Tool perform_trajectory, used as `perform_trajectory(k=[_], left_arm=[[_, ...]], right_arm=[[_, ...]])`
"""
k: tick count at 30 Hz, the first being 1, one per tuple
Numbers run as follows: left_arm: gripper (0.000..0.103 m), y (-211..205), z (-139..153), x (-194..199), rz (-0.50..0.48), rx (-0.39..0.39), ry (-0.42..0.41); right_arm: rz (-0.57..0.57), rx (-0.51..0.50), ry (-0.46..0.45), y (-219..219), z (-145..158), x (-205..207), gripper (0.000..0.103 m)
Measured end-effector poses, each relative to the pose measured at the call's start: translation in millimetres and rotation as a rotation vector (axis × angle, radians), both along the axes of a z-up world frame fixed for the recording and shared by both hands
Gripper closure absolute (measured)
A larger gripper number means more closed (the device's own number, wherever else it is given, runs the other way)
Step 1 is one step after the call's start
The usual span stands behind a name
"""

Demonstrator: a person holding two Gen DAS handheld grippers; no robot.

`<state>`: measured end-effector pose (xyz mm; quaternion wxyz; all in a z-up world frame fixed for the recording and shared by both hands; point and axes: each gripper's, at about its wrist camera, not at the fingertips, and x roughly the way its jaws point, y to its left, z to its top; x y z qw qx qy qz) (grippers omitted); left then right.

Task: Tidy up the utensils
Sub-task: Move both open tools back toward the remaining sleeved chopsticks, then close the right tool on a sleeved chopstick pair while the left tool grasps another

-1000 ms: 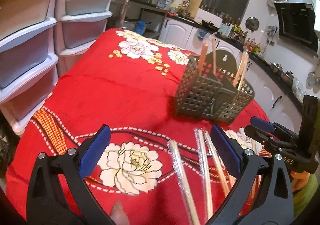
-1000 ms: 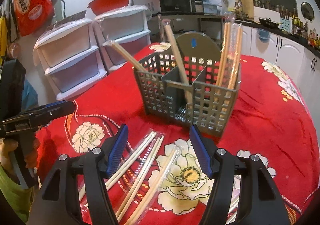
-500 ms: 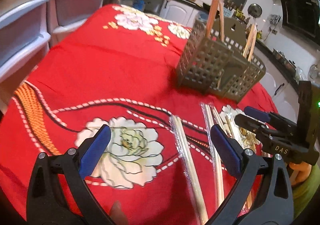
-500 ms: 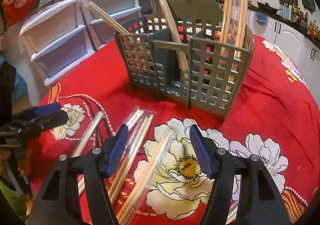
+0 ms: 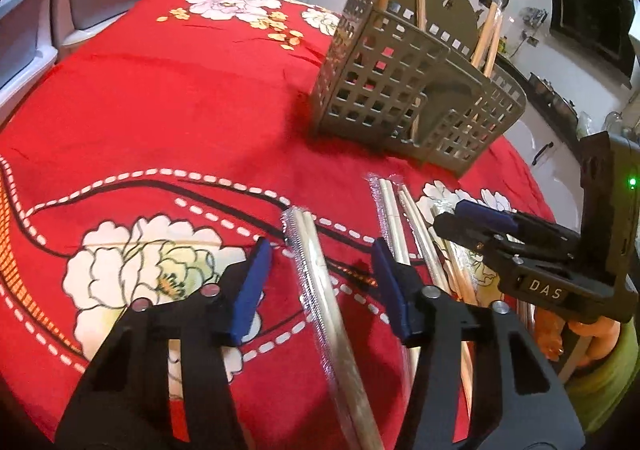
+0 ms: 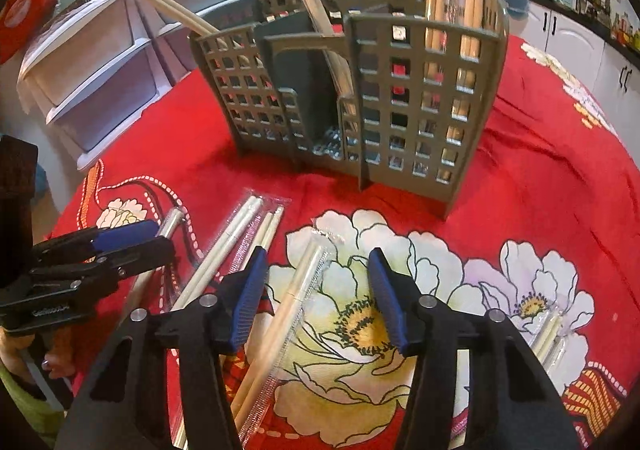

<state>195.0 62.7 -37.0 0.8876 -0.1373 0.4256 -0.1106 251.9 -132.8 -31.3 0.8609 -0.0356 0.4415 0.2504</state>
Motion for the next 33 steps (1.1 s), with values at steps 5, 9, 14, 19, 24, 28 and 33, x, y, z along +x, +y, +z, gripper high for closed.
perform_trajectory(k=[5, 9, 14, 19, 24, 28, 33], left_arm=[[0.065, -6.5, -0.5, 8.8, -0.009, 0.036, 0.01], [0.068, -10.3, -1.0, 16.5, -0.005, 0.075, 0.021], [0.073, -17.0, -1.8, 21.1, 0.005, 0.144, 0.012], [0.084, -17.8, -1.8, 24.4, 0.022, 0.18, 0.011], [0.092, -16.5, -1.0, 25.7, 0.035, 0.184, 0.011], [0.094, -13.4, 0.3, 24.7, 0.041, 0.16, 0.008], [0.098, -6.1, 0.6, 23.3, 0.056, 0.117, 0.006]], right_arm=[[-0.001, -0.014, 0.01, 1.5, -3.5, 1.9, 0.063], [0.008, -0.034, 0.009, 7.1, -6.1, 3.0, 0.067], [0.021, -0.042, 0.0, 18.1, -8.3, 3.4, 0.077], [0.021, -0.017, 0.008, 16.7, -8.0, 6.4, 0.087], [0.015, 0.025, 0.013, 9.0, -4.2, 7.8, 0.092], [0.012, 0.081, 0.013, 1.8, 0.5, 7.3, 0.093], [0.03, 0.111, -0.026, -2.9, 13.0, 0.0, 0.094]])
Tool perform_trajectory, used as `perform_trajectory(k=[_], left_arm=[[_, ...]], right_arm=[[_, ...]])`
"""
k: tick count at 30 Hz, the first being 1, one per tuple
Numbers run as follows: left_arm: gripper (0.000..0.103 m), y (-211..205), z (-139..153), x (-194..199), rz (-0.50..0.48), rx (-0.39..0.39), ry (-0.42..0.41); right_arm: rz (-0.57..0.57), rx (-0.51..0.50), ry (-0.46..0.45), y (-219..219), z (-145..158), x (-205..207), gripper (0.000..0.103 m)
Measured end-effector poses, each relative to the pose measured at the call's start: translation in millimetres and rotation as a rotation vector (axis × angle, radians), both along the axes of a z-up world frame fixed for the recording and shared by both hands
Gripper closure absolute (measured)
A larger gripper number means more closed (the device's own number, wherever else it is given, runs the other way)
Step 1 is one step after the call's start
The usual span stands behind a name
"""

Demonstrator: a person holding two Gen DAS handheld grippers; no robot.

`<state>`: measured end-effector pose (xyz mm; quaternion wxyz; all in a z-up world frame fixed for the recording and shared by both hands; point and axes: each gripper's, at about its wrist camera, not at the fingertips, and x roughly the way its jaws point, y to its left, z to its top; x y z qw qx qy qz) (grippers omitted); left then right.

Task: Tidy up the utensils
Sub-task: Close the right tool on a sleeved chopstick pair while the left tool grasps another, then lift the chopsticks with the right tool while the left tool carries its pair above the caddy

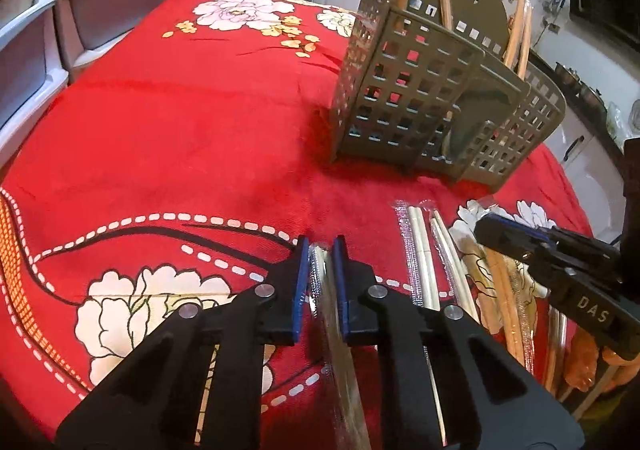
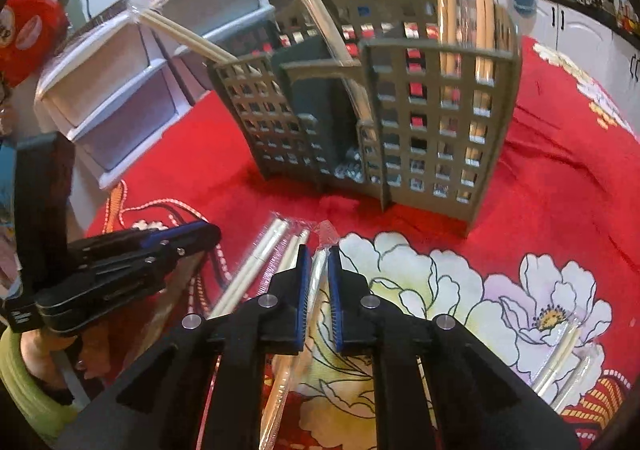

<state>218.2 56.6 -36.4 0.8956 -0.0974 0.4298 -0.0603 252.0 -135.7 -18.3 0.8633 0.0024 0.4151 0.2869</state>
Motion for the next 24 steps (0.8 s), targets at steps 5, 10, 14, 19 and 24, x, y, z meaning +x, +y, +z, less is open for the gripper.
perform_trajectory(k=[5, 10, 14, 19, 24], left_arm=[[0.1, 1.4, 8.8, -4.2, 0.003, -0.007, -0.02], [0.1, 4.3, 20.4, -9.7, 0.013, -0.02, -0.043], [0.1, 7.9, 32.3, -16.0, 0.017, -0.026, -0.067], [0.1, 11.3, 47.3, -21.7, 0.014, -0.043, -0.102], [0.101, 7.2, 68.3, -28.5, -0.007, -0.045, -0.156]], right_arm=[[0.004, 0.014, -0.034, -2.1, 14.5, -4.8, 0.094], [0.008, 0.018, -0.061, -1.4, 25.7, -8.1, 0.095], [0.009, 0.016, -0.097, 2.1, 37.6, -11.3, 0.095], [0.009, 0.027, -0.14, 1.6, 53.1, -17.8, 0.096], [0.011, 0.034, -0.172, 0.8, 65.5, -24.0, 0.096]])
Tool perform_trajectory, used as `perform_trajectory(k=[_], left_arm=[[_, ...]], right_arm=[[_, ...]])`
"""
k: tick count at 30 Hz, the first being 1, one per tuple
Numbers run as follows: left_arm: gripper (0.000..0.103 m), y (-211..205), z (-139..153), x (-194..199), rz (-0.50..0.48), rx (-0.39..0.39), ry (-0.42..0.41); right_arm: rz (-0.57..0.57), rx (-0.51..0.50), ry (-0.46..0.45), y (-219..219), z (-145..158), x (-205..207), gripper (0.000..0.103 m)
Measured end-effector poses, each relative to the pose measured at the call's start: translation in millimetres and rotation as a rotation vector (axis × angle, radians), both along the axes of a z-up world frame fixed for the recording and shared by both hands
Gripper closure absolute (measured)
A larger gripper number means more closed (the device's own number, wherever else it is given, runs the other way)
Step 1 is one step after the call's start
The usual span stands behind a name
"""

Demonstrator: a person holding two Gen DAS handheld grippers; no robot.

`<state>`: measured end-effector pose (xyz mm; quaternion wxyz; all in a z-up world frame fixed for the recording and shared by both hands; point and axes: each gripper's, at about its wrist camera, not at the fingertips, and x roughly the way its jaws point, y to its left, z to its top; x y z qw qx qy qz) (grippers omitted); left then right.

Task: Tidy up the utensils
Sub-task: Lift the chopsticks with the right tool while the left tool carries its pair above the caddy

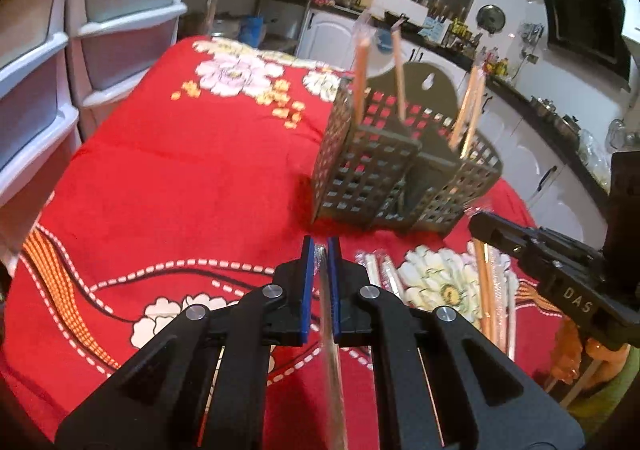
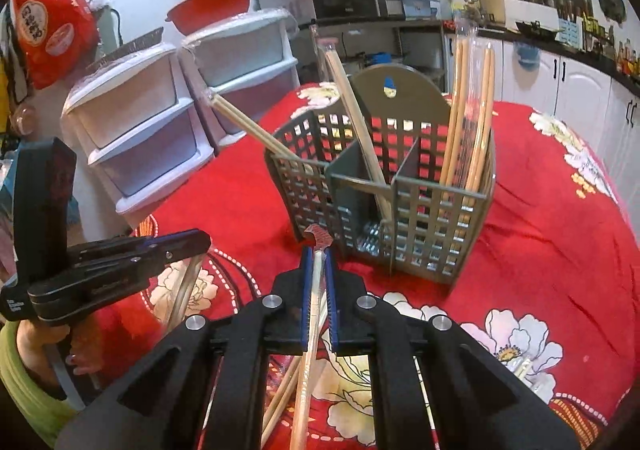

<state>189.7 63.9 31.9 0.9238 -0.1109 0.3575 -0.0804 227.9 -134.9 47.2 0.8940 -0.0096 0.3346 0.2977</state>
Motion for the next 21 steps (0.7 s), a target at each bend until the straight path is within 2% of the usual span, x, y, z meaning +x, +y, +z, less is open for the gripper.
perform_trajectory(k=[13, 21], left_arm=[[0.101, -13.2, 51.7, -1.6, -0.041, 0.008, -0.112], [0.101, -25.3, 86.2, 4.1, -0.077, -0.014, -0.183]], right_arm=[[-0.02, 0.038, -0.092, -14.6, 39.0, -13.5, 0.097], [-0.044, 0.063, -0.15, -31.2, 63.7, -19.0, 0.097]])
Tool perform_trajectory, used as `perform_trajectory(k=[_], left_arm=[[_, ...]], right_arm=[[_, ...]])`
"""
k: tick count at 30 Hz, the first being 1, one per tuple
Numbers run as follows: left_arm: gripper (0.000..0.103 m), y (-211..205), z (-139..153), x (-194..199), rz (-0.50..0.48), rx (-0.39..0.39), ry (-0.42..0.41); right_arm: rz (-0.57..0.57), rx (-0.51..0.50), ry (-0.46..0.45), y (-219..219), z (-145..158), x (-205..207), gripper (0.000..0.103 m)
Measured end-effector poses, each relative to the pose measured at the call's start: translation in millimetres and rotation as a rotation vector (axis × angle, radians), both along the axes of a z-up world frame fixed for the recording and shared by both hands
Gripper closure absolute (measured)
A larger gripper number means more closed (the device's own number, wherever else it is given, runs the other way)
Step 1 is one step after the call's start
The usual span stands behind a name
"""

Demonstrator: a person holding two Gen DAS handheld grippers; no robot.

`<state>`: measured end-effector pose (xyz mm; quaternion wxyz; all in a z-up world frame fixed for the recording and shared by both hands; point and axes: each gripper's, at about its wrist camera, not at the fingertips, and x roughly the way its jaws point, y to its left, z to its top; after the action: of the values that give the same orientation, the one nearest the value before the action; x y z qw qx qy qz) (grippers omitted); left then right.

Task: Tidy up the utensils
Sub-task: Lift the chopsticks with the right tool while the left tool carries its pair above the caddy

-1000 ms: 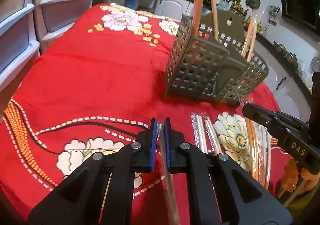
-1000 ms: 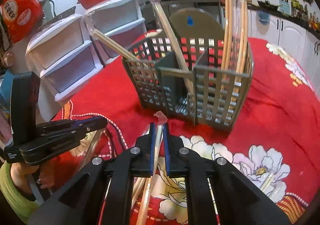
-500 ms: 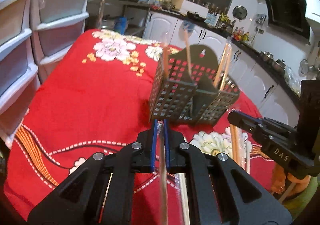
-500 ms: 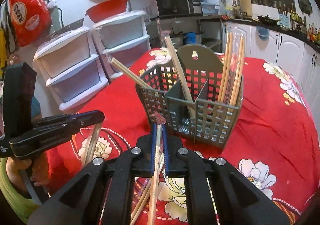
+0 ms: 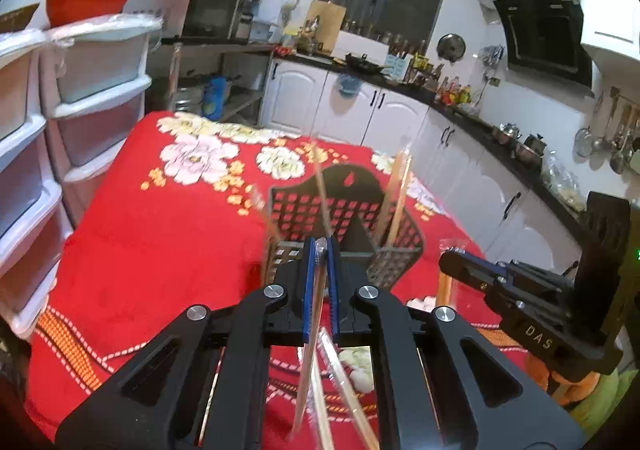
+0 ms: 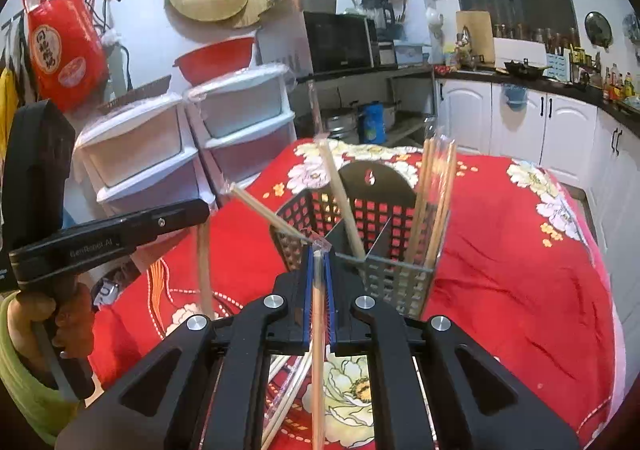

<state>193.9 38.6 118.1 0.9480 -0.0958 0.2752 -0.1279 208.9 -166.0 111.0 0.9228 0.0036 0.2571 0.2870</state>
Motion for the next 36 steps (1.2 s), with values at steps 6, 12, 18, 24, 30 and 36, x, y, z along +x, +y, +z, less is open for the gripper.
perform_trajectory(k=[6, 12, 18, 24, 30, 36], left_arm=[[0.101, -9.7, 19.9, 5.7, -0.017, -0.012, -0.045], [0.101, -15.9, 39.0, 13.3, -0.034, -0.036, -0.079], [0.101, -16.3, 59.7, 19.5, -0.022, -0.04, -0.11], [0.101, -15.0, 87.4, 29.9, 0.0, -0.045, -0.139], [0.101, -5.1, 114.4, 37.5, 0.031, -0.057, -0.199], [0.101, -0.3, 120.8, 55.5, 0.064, -0.026, -0.203]], right_arm=[[-0.013, 0.017, -0.049, -10.0, 18.3, -1.5, 0.097], [-0.022, 0.043, -0.093, -18.7, 37.7, 0.2, 0.097], [-0.014, 0.072, -0.148, -24.8, 63.4, 4.0, 0.097], [0.003, 0.108, -0.187, -24.2, 92.9, 15.6, 0.097], [-0.012, 0.119, -0.217, -22.0, 117.2, 34.1, 0.097], [-0.02, 0.132, -0.227, -16.2, 129.5, 53.6, 0.097]])
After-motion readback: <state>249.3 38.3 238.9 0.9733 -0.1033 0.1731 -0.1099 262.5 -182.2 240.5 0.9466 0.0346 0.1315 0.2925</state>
